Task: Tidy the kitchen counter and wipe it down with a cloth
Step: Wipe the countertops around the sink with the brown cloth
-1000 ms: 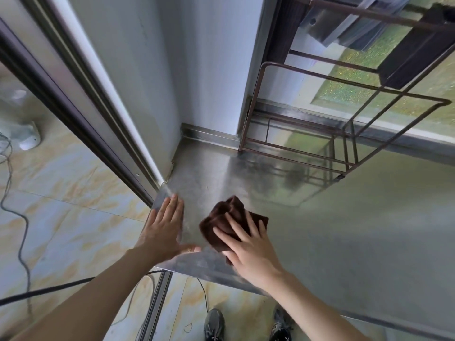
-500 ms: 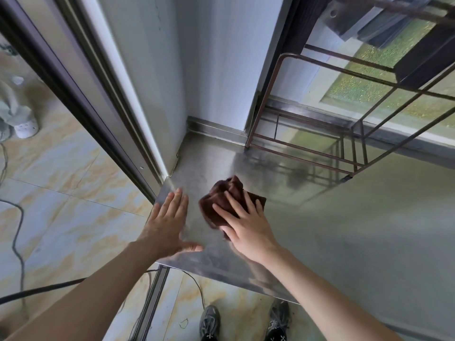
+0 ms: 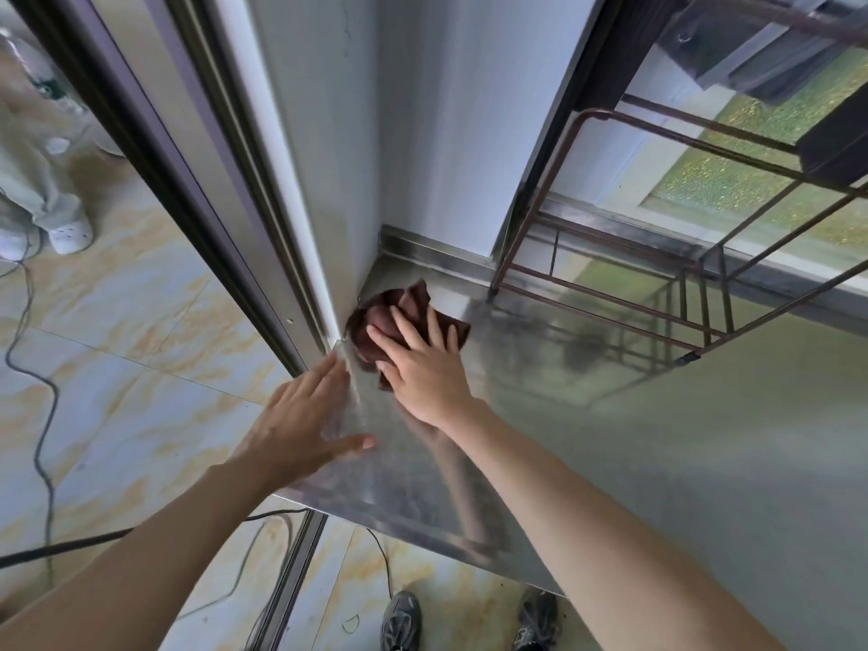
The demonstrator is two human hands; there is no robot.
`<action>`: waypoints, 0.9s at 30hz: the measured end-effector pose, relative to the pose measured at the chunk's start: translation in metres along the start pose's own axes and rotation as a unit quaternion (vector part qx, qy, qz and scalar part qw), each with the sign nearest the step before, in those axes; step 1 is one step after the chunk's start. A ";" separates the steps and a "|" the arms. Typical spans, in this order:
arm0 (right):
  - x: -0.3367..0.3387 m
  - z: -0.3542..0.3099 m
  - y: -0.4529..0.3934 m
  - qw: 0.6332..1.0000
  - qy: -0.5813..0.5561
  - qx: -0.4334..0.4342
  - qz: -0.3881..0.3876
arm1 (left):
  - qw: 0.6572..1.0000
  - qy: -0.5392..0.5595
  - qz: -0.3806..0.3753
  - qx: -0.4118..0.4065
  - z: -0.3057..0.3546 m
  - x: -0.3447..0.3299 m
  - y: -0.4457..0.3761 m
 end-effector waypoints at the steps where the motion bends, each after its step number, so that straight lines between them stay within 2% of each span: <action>1: 0.001 0.006 0.001 1.000 0.010 0.013 -0.010 | 1.000 0.002 0.006 0.006 -0.004 0.002 0.003; 3: 0.004 0.031 -0.007 1.000 0.019 -0.012 -0.019 | 1.000 -0.002 -0.005 0.000 -0.009 -0.002 0.010; 6: 0.010 0.060 -0.035 0.991 -0.008 -0.129 -0.022 | 1.000 -0.008 -0.016 -0.012 -0.014 -0.010 0.016; 9: 0.010 0.039 -0.048 0.977 -0.039 -0.208 0.026 | 1.000 -0.008 -0.004 0.012 -0.021 -0.007 0.022; 10: 0.008 0.027 -0.049 0.979 -0.042 -0.197 0.038 | 1.000 -0.010 -0.002 0.021 -0.023 -0.004 0.024; 13: -0.003 -0.007 -0.035 0.996 -0.014 -0.075 0.036 | 0.999 -0.005 -0.004 0.038 -0.030 0.003 0.031; 17: -0.009 -0.005 0.019 0.999 0.029 0.003 0.028 | 0.998 -0.004 -0.028 0.054 -0.032 0.000 0.044; 19: -0.011 0.020 0.047 0.999 0.041 -0.017 0.024 | 0.997 -0.016 -0.051 0.050 -0.027 -0.004 0.046; 22: -0.003 0.050 0.072 0.988 0.025 -0.146 0.043 | 0.997 -0.011 -0.059 0.049 -0.021 -0.009 0.045; 24: -0.009 0.045 0.072 0.972 -0.020 -0.231 0.027 | 0.996 0.014 -0.059 0.060 -0.018 -0.013 0.046; 25: -0.009 0.032 0.072 0.972 -0.030 -0.231 0.031 | 0.996 0.023 -0.054 0.062 -0.017 -0.014 0.047; 27: -0.008 -0.004 0.073 0.989 -0.018 -0.137 0.056 | 0.997 0.028 -0.047 0.063 -0.018 -0.018 0.051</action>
Point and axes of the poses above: each hand's wrist, its own y-axis away from the middle knuckle, its own x-axis out of the back of the hand, z = x × y, the point moved 5 cm from there along -y, towards the middle knuckle, and after that the axes turned 5 degrees about y, right-handed, at the moved point
